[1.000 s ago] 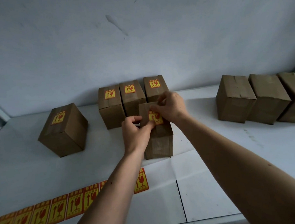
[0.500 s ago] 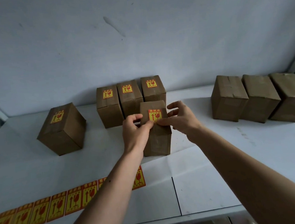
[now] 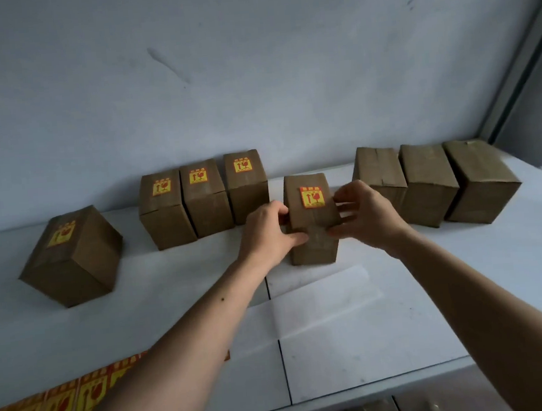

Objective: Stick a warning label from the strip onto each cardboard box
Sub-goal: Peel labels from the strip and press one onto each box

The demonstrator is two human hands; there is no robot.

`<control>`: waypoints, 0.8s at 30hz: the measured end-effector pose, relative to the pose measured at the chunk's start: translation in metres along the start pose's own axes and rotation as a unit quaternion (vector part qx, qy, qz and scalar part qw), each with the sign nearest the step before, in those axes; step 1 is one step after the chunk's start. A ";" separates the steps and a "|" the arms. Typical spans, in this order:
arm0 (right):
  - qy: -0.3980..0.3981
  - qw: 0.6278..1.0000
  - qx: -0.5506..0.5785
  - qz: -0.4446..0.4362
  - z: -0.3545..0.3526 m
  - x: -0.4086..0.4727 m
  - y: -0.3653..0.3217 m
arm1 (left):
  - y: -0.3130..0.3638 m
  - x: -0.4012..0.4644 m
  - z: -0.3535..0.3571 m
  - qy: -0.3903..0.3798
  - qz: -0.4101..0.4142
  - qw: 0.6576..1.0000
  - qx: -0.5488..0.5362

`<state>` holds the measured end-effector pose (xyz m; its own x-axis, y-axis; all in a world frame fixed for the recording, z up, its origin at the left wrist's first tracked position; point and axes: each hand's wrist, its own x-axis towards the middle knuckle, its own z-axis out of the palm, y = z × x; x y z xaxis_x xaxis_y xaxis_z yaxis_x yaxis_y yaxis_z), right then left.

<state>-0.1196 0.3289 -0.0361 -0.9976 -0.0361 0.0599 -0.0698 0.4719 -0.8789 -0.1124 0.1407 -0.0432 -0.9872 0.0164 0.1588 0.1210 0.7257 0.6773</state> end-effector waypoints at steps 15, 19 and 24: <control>0.054 0.984 -0.145 -0.086 0.015 0.114 -0.005 | -0.002 0.116 -0.007 0.119 0.107 0.908 0.386; 0.128 0.961 -0.225 -0.096 -0.019 0.098 -0.001 | 0.023 0.110 0.017 0.106 0.188 0.924 0.315; 0.149 0.925 -0.348 0.041 -0.060 0.082 0.019 | 0.055 0.094 0.067 -0.081 0.144 0.980 0.107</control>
<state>-0.2025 0.3877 -0.0200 -0.9491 0.2196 0.2257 0.1235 0.9189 -0.3747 -0.2055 0.2285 -0.0390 -0.9208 0.3389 0.1934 0.3901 0.8019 0.4525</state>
